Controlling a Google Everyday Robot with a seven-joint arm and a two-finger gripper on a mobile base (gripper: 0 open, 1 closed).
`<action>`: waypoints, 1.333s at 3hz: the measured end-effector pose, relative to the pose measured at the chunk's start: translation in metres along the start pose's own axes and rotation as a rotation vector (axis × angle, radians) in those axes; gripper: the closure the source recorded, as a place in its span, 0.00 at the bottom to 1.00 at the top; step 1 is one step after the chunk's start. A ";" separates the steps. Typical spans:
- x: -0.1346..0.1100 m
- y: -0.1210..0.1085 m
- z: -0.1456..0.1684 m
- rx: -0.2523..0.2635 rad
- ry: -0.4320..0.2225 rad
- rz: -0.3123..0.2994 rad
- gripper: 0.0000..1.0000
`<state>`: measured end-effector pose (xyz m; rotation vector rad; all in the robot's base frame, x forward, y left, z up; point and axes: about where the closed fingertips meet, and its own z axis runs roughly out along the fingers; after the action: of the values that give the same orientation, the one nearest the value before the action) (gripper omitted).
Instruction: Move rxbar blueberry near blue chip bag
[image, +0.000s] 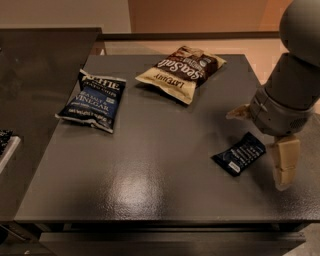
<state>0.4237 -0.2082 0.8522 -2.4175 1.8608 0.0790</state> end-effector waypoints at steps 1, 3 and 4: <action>-0.002 0.001 0.005 -0.016 -0.002 -0.007 0.00; -0.004 -0.001 0.016 -0.041 -0.003 -0.005 0.39; -0.002 -0.001 0.021 -0.049 -0.003 0.004 0.63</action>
Offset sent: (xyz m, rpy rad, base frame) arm -0.0043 0.0067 -0.0188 -0.0134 0.0643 0.0128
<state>0.4244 -0.2038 0.8311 -2.4448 1.8841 0.1301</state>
